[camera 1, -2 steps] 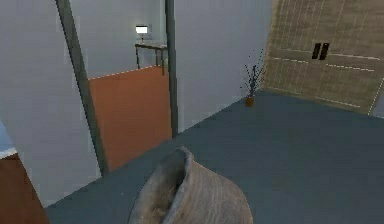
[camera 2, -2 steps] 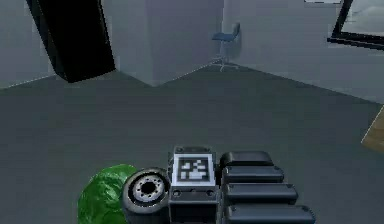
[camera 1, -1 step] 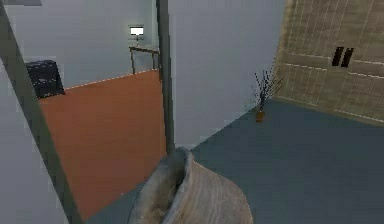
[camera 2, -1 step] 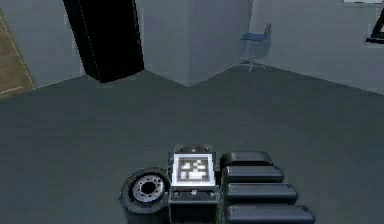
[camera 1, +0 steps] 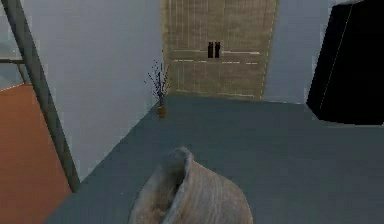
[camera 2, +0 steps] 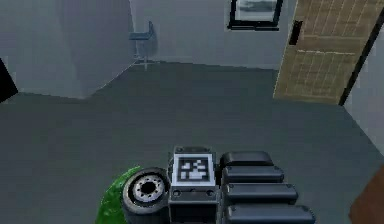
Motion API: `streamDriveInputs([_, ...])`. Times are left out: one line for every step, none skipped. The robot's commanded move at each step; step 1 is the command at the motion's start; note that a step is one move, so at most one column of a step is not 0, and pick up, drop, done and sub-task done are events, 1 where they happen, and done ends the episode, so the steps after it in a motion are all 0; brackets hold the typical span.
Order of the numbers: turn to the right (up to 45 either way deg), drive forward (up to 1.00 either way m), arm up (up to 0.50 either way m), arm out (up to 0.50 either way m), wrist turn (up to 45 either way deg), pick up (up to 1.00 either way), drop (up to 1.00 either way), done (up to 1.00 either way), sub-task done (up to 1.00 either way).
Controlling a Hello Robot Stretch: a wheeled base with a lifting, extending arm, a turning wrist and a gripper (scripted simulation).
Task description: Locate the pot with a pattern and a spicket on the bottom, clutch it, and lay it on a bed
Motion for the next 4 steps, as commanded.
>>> streamDriveInputs([0.0, 0.95, 0.0, 0.0, 0.0, 0.0, 0.0, 0.0, 0.0])
streamDriveInputs([45.0, 0.0, 0.0, 0.0, 0.0, 0.0, 0.0, 0.0, 0.0])
streamDriveInputs([12.0, 0.0, 0.0, 0.0, 0.0, 0.0, 0.0, 0.0, 0.0])
streamDriveInputs([0.0, 0.45, 0.0, 0.0, 0.0, 0.0, 0.0, 0.0, 0.0])
